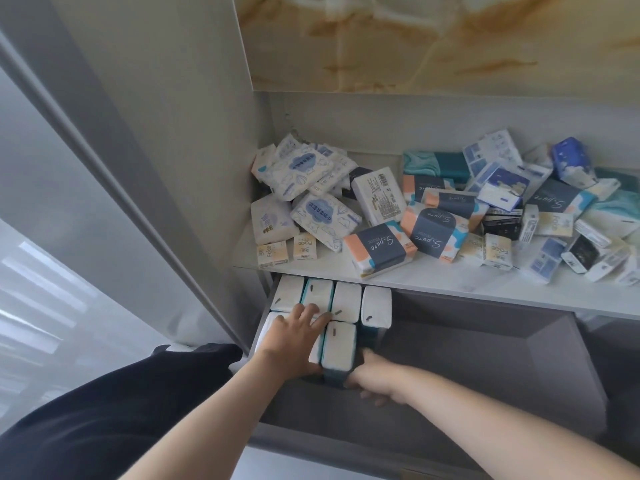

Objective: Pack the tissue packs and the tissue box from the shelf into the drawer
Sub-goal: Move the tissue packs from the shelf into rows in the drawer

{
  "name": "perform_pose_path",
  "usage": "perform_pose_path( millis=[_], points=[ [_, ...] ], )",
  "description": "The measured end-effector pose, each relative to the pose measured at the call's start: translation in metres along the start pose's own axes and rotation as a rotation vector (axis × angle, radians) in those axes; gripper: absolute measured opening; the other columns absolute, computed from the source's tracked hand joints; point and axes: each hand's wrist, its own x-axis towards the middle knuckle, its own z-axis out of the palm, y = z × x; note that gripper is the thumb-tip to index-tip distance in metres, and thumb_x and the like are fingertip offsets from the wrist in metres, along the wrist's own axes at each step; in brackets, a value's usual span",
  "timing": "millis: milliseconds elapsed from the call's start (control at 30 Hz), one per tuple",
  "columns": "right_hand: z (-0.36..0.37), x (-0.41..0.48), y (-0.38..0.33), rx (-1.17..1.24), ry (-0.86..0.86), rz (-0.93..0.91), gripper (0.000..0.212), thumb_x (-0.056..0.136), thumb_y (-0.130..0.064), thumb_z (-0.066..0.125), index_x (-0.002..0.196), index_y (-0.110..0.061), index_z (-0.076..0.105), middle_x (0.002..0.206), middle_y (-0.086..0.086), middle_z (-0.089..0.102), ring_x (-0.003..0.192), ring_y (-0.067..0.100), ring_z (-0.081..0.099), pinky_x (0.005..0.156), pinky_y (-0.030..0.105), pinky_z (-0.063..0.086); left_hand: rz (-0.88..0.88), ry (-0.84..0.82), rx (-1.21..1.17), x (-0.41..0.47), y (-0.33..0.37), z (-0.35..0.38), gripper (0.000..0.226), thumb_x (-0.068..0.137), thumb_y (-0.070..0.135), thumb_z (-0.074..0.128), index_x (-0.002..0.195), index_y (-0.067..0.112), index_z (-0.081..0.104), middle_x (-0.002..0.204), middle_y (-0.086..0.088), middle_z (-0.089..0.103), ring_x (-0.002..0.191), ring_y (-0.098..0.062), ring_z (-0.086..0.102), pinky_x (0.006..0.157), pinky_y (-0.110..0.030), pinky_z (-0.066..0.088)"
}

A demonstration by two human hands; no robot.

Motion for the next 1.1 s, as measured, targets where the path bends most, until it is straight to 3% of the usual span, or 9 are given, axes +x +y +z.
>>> perform_pose_path(
  millis=[133, 200, 300, 400, 500, 600, 767, 967, 1100],
  points=[
    [-0.008, -0.012, -0.01, -0.45, 0.051, -0.13, 0.046, 0.083, -0.03, 0.065, 0.125, -0.022, 0.048, 0.118, 0.008, 0.06, 0.098, 0.025, 0.059, 0.08, 0.032, 0.052, 0.008, -0.125, 0.075, 0.005, 0.001, -0.022, 0.112, 0.068, 0.076, 0.063, 0.153, 0.026, 0.011, 0.148, -0.004, 0.022, 0.133, -0.026, 0.032, 0.097, -0.043, 0.044],
    [-0.025, -0.031, -0.018, -0.591, 0.075, -0.147, 0.045, 0.089, -0.031, 0.059, 0.13, -0.012, 0.051, 0.127, 0.01, 0.058, 0.109, 0.027, 0.059, 0.09, 0.033, 0.051, 0.009, -0.15, 0.048, 0.01, 0.003, -0.049, 0.101, 0.072, 0.078, 0.058, 0.151, 0.027, 0.022, 0.147, -0.002, 0.032, 0.132, -0.025, 0.038, 0.101, -0.043, 0.041],
    [-0.07, -0.065, -0.028, -0.512, 0.149, -0.237, 0.043, 0.093, -0.036, 0.058, 0.132, -0.018, 0.059, 0.133, 0.003, 0.059, 0.119, 0.023, 0.058, 0.099, 0.033, 0.048, -0.011, -0.074, -0.188, 0.016, 0.016, -0.1, 0.067, 0.081, 0.072, 0.05, 0.135, 0.033, 0.049, 0.132, 0.007, 0.054, 0.116, -0.016, 0.053, 0.094, -0.034, 0.045],
    [-0.122, -0.1, -0.033, -0.359, 0.265, -0.362, 0.024, 0.092, -0.038, 0.06, 0.115, -0.033, 0.063, 0.104, -0.01, 0.061, 0.099, 0.015, 0.063, 0.081, 0.028, 0.05, 0.003, 0.067, -0.344, 0.024, 0.04, -0.151, 0.044, 0.087, 0.063, 0.051, 0.121, 0.036, 0.059, 0.116, 0.016, 0.063, 0.098, -0.009, 0.058, 0.085, -0.029, 0.049],
    [-0.176, -0.129, -0.029, -0.24, 0.449, -0.487, 0.012, 0.094, -0.029, 0.061, 0.105, -0.032, 0.064, 0.09, -0.012, 0.063, 0.083, 0.013, 0.066, 0.068, 0.027, 0.049, 0.01, 0.229, -0.415, 0.049, 0.066, -0.194, 0.032, 0.09, 0.052, 0.053, 0.115, 0.033, 0.061, 0.111, 0.012, 0.066, 0.096, -0.012, 0.062, 0.083, -0.031, 0.053],
    [-0.229, -0.153, -0.018, -0.128, 0.602, -0.527, 0.016, 0.094, -0.021, 0.06, 0.108, -0.024, 0.068, 0.095, -0.002, 0.069, 0.077, 0.016, 0.069, 0.069, 0.032, 0.053, 0.014, 0.287, -0.451, 0.088, 0.094, -0.235, 0.032, 0.092, 0.044, 0.051, 0.121, 0.033, 0.057, 0.114, 0.007, 0.066, 0.1, -0.018, 0.062, 0.084, -0.032, 0.052],
    [-0.312, -0.167, 0.014, 0.0, 0.778, -0.519, 0.019, 0.092, -0.019, 0.059, 0.102, -0.032, 0.068, 0.096, -0.008, 0.07, 0.084, 0.011, 0.066, 0.074, 0.026, 0.049, 0.014, 0.353, -0.48, 0.159, 0.141, -0.288, 0.033, 0.094, 0.033, 0.047, 0.125, 0.029, 0.056, 0.117, 0.003, 0.065, 0.103, -0.023, 0.06, 0.081, -0.03, 0.048],
    [-0.394, -0.137, 0.06, 0.015, 1.075, -0.321, 0.032, 0.091, -0.005, 0.053, 0.114, -0.016, 0.072, 0.121, 0.007, 0.068, 0.113, 0.027, 0.061, 0.095, 0.029, 0.047, 0.147, 0.461, -0.433, 0.246, 0.198, -0.307, 0.034, 0.094, 0.027, 0.05, 0.126, 0.025, 0.059, 0.121, -0.001, 0.061, 0.111, -0.024, 0.056, 0.09, -0.038, 0.049],
    [-0.443, -0.106, 0.085, -0.125, 1.194, -0.22, 0.025, 0.08, -0.001, 0.06, 0.102, -0.005, 0.071, 0.108, 0.017, 0.069, 0.106, 0.038, 0.063, 0.081, 0.036, 0.051, 0.219, 0.472, -0.29, 0.3, 0.224, -0.309, 0.034, 0.097, 0.03, 0.045, 0.13, 0.027, 0.056, 0.129, -0.004, 0.057, 0.119, -0.026, 0.048, 0.097, -0.039, 0.042]
  ],
)
